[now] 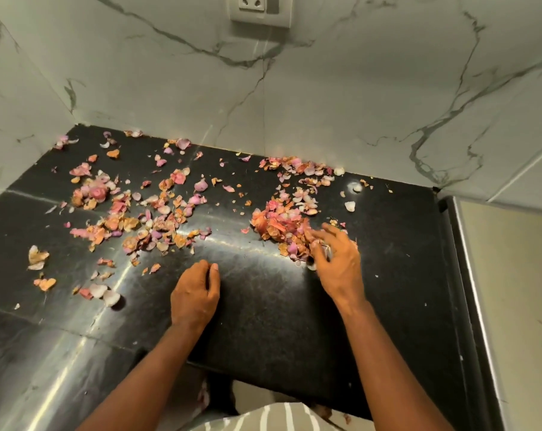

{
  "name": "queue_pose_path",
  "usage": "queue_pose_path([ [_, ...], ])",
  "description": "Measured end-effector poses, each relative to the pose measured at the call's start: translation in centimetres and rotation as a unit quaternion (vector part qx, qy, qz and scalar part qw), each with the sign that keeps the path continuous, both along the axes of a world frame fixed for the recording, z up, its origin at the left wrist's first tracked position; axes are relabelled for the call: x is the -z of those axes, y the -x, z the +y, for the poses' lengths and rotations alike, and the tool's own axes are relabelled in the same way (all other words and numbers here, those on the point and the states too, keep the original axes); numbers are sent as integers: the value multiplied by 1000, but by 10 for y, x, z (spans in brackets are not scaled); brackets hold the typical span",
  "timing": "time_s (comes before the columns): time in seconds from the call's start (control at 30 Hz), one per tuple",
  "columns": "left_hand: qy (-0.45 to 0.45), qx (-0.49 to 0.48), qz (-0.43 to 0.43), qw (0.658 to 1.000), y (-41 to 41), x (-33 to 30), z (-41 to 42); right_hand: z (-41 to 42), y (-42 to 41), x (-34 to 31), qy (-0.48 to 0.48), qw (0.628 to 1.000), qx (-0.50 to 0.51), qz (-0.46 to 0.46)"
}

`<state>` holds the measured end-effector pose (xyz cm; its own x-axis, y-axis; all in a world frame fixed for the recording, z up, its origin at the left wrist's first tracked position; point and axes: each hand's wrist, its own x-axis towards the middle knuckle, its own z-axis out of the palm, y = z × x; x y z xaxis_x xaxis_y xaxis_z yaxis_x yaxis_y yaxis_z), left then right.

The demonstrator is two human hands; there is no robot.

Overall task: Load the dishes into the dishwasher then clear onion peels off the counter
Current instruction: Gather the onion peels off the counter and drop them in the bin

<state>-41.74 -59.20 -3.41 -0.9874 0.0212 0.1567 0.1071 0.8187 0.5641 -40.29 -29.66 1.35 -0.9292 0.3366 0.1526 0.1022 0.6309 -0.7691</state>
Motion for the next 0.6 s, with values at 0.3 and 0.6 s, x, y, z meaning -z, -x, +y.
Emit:
queue_pose_path([
  [0.3, 200, 78, -58, 975, 29, -10, 3, 46, 21, 38, -88, 943, 139, -289],
  [0.6, 189, 94, -36, 977, 32, -4, -5, -30, 41, 37, 68, 983, -60, -158],
])
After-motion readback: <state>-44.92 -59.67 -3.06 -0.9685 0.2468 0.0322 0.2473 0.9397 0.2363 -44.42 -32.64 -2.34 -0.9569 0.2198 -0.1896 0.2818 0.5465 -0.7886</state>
